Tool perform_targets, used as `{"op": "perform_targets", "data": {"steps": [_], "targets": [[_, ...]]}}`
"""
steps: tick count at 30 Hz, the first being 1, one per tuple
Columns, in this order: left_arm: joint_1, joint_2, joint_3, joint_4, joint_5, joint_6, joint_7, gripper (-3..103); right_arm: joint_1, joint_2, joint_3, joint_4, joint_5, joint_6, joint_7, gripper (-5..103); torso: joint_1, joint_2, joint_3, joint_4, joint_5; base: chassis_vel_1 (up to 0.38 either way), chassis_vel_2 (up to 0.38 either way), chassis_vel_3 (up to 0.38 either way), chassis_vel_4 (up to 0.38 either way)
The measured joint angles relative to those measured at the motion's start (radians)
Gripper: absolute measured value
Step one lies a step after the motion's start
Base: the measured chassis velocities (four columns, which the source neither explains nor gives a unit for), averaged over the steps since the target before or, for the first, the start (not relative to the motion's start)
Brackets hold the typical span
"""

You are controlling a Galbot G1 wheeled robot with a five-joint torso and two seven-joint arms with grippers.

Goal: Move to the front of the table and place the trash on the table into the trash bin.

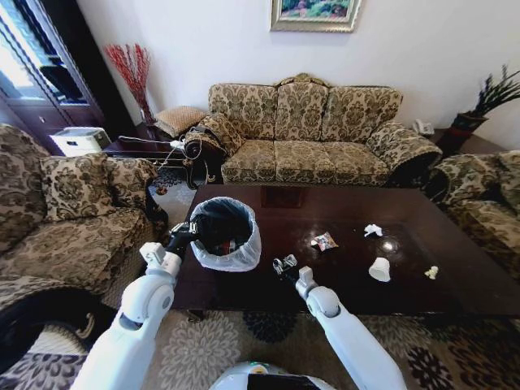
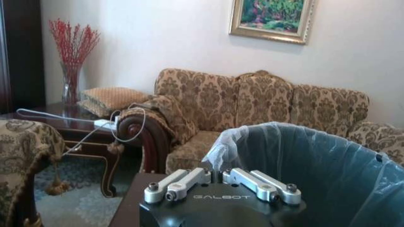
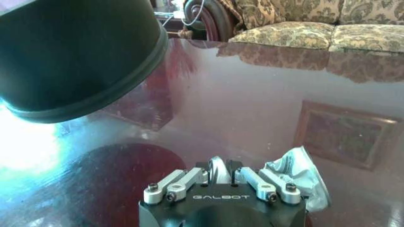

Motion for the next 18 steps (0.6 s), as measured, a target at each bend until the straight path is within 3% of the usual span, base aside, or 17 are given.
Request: {"op": "perform_targets", "data": {"steps": [18], "targets": [[0.024, -0.014, 0.014, 0.0, 0.032, -0.007, 0.021, 3, 0.045, -0.066, 0.081, 0.297, 0.145, -0.009, 0.139, 12, 0.0, 0.0, 0.0, -0.0001, 0.0001, 0.0, 0.0, 0.0, 0.0]]}}
